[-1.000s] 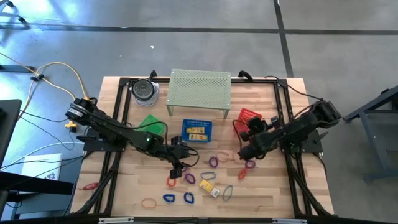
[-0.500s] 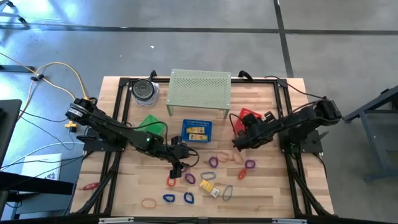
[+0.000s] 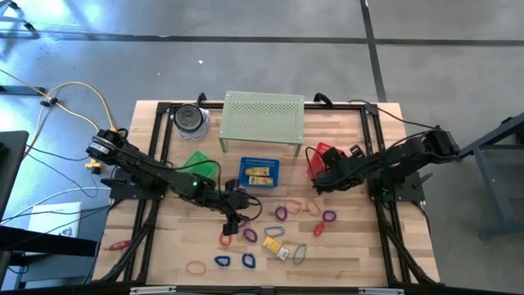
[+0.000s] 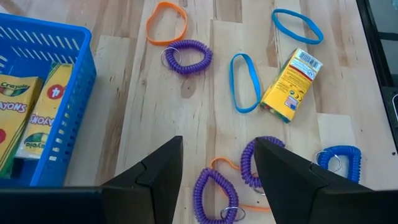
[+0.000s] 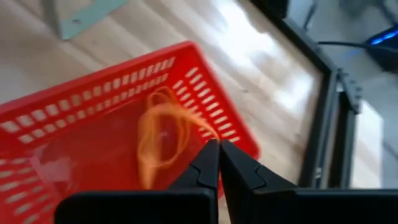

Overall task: Pick & Place Office Desk Supplies
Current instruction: Put the orange rubber band into the red bin

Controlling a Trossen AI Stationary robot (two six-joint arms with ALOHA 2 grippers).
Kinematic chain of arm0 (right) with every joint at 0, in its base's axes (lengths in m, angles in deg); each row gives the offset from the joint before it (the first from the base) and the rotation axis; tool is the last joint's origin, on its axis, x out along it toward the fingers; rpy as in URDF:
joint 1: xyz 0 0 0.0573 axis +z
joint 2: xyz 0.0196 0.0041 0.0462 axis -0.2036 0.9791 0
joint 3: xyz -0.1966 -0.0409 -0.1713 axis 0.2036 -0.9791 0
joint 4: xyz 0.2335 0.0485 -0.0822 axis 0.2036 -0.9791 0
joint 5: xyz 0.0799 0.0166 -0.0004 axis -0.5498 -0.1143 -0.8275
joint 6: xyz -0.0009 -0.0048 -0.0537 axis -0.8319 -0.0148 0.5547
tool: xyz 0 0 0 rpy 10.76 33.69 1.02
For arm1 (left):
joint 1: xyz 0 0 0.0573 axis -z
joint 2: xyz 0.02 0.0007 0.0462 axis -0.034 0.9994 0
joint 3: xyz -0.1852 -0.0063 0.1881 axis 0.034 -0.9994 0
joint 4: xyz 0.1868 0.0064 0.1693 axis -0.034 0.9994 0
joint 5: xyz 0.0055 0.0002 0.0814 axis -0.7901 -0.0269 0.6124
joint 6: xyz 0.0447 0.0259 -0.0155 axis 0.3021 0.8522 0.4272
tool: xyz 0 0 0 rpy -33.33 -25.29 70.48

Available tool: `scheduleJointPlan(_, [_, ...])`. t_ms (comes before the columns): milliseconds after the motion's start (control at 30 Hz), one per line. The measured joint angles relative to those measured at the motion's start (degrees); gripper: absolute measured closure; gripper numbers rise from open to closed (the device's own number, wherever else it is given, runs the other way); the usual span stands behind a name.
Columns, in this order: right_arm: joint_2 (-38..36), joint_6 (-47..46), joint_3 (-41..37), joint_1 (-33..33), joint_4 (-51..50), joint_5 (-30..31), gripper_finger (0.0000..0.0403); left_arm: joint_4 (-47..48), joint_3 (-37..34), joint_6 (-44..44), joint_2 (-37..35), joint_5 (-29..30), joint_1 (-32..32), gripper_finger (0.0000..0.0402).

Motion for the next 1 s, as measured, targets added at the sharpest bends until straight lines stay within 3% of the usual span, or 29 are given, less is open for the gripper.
scheduleJointPlan(400, [-0.92, 7.22, -0.04, -1.22, 2.50, -4.88, 0.0399, -0.02, 0.00, -0.01, 0.00, 0.05, 0.00, 0.0211])
scheduleJointPlan(1000, [-0.88, 9.88, -0.02, -2.29, 4.89, -6.39, 0.0385, -0.02, 0.00, 0.36, 0.00, 0.26, 0.00, 0.0211])
